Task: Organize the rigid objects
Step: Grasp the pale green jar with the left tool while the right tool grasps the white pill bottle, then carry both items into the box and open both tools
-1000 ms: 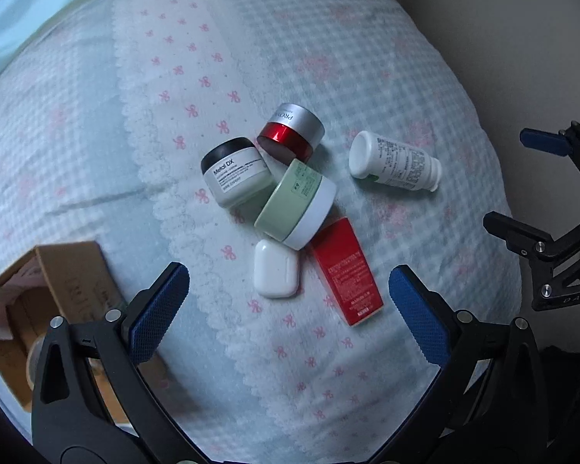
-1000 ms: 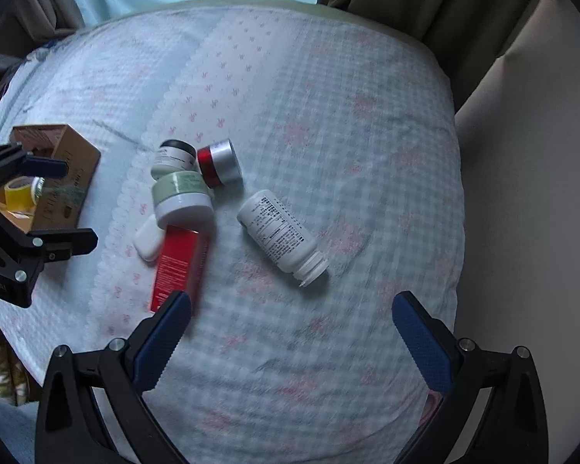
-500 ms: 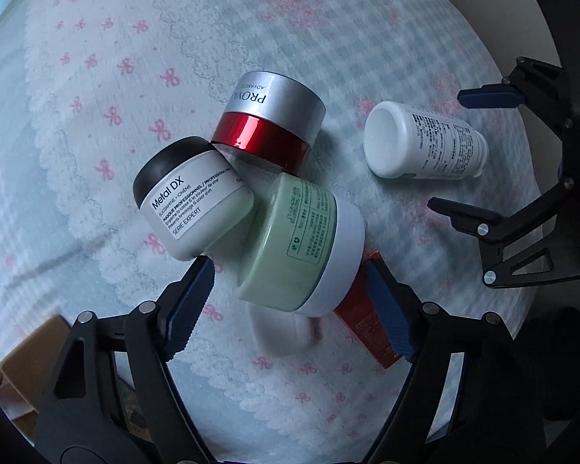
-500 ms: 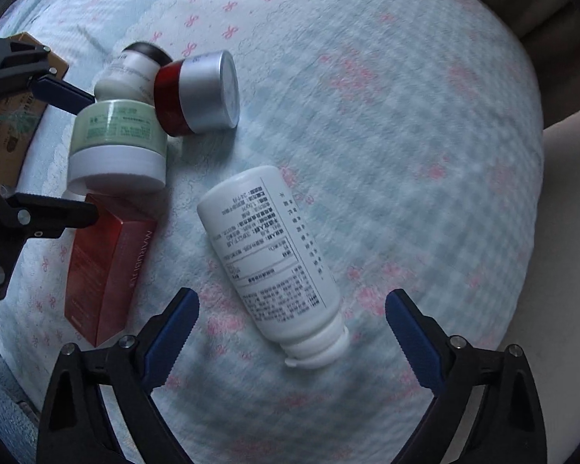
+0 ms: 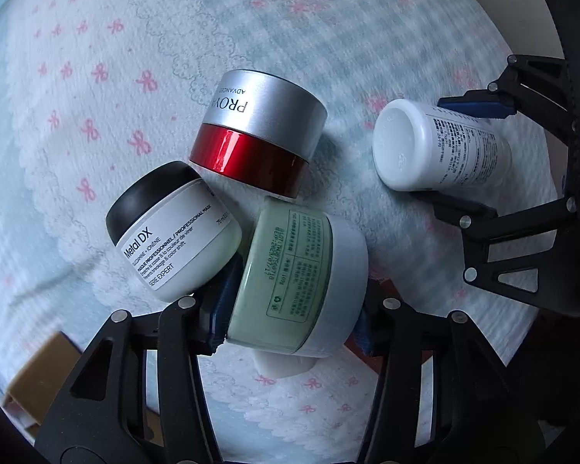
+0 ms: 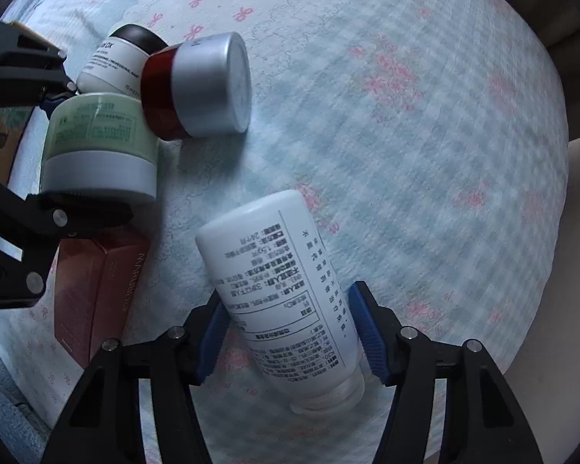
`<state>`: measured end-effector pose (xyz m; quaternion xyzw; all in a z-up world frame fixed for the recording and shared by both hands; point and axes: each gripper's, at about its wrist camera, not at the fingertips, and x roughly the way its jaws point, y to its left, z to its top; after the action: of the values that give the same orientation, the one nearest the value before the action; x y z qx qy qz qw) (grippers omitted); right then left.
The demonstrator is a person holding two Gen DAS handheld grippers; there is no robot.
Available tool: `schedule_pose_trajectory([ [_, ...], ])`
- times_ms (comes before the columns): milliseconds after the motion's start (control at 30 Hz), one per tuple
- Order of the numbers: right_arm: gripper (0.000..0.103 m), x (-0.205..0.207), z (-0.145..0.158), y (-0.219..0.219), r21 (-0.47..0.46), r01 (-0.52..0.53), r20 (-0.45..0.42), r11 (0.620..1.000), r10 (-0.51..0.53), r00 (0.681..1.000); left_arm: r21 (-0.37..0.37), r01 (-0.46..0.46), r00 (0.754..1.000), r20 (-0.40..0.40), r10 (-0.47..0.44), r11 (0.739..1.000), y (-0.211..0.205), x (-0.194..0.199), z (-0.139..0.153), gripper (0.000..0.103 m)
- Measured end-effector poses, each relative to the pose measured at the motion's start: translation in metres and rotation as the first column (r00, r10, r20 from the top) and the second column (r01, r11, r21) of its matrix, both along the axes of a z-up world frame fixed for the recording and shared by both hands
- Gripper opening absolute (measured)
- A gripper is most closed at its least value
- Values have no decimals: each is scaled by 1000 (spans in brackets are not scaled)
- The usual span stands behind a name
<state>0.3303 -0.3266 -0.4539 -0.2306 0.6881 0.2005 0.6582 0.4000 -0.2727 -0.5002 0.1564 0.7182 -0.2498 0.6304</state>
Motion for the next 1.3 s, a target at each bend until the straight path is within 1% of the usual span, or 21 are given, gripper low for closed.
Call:
schedule_pose_trajectory([
  [67,56,-3,1,2,-6,11,13,1000,-11,1000,-1,-13,1000,7,13,1000,1,1,2,45],
  [167,55,-2,3,2,4,60,18,998,-60,998,-7,-52,998,26,52,999,3,-6,8,44],
  [233,54,-4,9,-4,24,118,18,993,-119,993,-27,-89,995,33,90,996,13,-5,18,44],
  [300,53,-6,18,-13,61,185,13,981,-186,983,-39,-106,993,42,108,994,25,-8,34,44],
  [367,51,-7,27,-19,94,257,6,962,-258,966,-43,-113,992,60,115,993,31,-9,44,44],
  [467,50,-10,41,-28,129,353,3,927,-356,934,-65,-144,985,89,150,987,45,-9,69,44],
  [567,50,-20,64,-38,188,442,0,877,-450,893,-99,-179,975,117,190,979,55,-12,93,44],
  [633,50,-25,80,-46,228,486,2,844,-499,866,-122,-203,967,132,219,971,63,-16,109,44],
  [700,50,-35,95,-58,261,513,-2,818,-531,847,-151,-232,957,143,254,961,74,-26,129,44],
  [733,50,-38,104,-59,272,524,-10,807,-542,840,-164,-246,951,150,270,955,80,-32,139,44],
  [800,50,-41,128,-52,292,528,12,797,-555,832,-186,-270,939,168,301,945,86,-44,158,44],
  [867,50,-51,153,-51,314,524,32,792,-561,827,-205,-289,925,191,328,935,81,-56,166,44],
  [933,50,-61,175,-47,343,528,44,777,-575,817,-228,-307,909,215,356,924,94,-72,187,44],
  [1000,50,-67,198,-42,387,532,50,753,-593,803,-246,-324,893,238,381,913,108,-86,211,44],
  [1067,50,-75,223,-32,429,528,49,733,-602,797,-266,-344,873,261,411,900,127,-100,234,44],
  [1133,50,-81,247,-18,458,508,62,729,-597,800,-281,-364,852,285,439,888,148,-113,256,44],
  [1233,50,-85,276,15,495,451,91,742,-561,822,-299,-404,818,306,488,865,183,-130,282,44],
  [1300,50,-90,290,37,516,420,102,747,-541,835,-308,-432,795,315,519,848,208,-140,297,43],
])
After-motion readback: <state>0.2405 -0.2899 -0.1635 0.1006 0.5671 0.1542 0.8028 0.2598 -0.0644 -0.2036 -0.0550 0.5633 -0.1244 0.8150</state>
